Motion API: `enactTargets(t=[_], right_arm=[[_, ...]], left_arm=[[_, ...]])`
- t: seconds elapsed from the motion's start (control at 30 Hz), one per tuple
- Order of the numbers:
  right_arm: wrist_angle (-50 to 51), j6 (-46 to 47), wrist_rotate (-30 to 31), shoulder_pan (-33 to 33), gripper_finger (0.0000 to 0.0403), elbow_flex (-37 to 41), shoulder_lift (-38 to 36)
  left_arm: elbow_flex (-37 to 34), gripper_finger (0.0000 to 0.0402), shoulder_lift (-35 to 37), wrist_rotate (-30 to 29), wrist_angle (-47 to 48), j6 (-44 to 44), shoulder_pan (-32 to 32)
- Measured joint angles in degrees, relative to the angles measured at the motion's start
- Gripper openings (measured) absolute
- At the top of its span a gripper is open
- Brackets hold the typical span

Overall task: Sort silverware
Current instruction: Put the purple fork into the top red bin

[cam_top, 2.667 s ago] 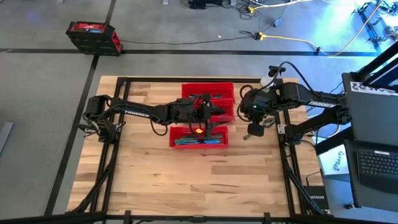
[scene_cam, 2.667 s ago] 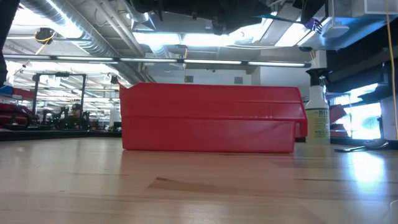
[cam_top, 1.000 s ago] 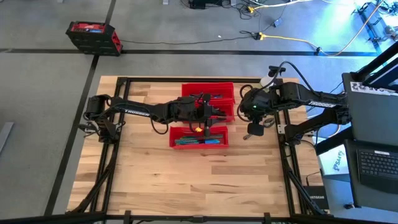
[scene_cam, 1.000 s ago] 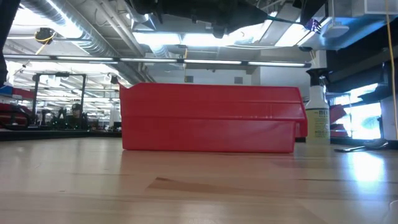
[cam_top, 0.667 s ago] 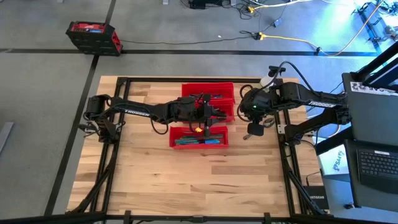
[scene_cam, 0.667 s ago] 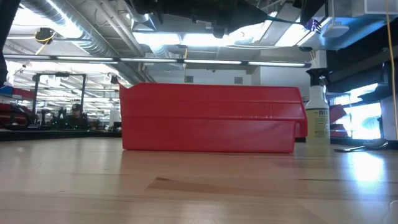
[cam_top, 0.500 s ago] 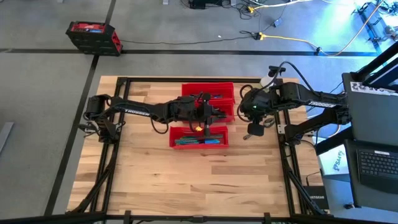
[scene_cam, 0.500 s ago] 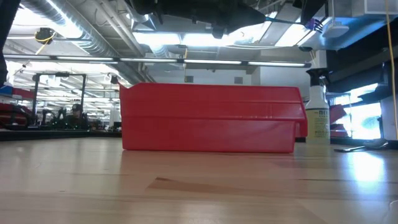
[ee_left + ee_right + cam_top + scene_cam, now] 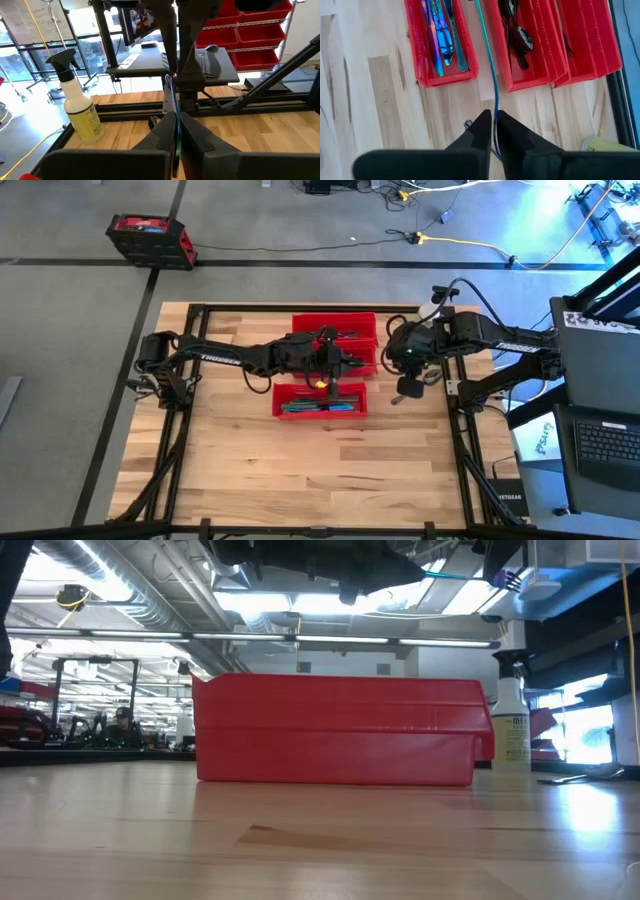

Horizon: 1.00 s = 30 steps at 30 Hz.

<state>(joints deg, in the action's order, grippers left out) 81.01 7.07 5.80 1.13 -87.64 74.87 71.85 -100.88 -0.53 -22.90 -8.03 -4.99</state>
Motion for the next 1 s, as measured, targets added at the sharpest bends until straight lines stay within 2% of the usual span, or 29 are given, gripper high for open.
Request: enactTargets(t=[0.17, 0.37, 0.47, 0.6, 0.7, 0.83, 1.0], right_arm=[[-0.19, -1.93, -2.87, 0.01, 0.0066, 0.00, 0.00], [-3.99, -5.53, -0.79, -0.04, 0.0156, 0.02, 0.00], [-8.00, -6.25, 2.32, -0.04, 0.0195, 0.02, 0.00], [-11.35, -7.45, 9.41, -0.04, 0.0242, -1.03, 0.00], [-11.93, -7.54, 14.93, -0.04, 0.0270, -2.48, 0.00], [-12.07, -7.72, 15.80, -0.02, 0.0292, -3.73, 0.00], [-12.13, -6.06, 17.18, -0.02, 0.0296, -3.85, 0.00]], left_arm=[[0.00, 0.0000, 0.00, -0.03, 0.07, -0.21, 0.00], [0.00, 0.0000, 0.00, -0.42, 0.18, 2.06, -1.47], [0.00, 0.0000, 0.00, -0.44, 0.44, 2.51, -2.62], [0.00, 0.0000, 0.00, -0.04, 2.52, 1.08, -4.88], [0.00, 0.0000, 0.00, 1.82, 5.37, -4.44, -7.55], [0.00, 0.0000, 0.00, 3.31, 7.06, -15.28, -11.06], [0.00, 0.0000, 0.00, 11.29, 7.47, -25.90, -17.77]])
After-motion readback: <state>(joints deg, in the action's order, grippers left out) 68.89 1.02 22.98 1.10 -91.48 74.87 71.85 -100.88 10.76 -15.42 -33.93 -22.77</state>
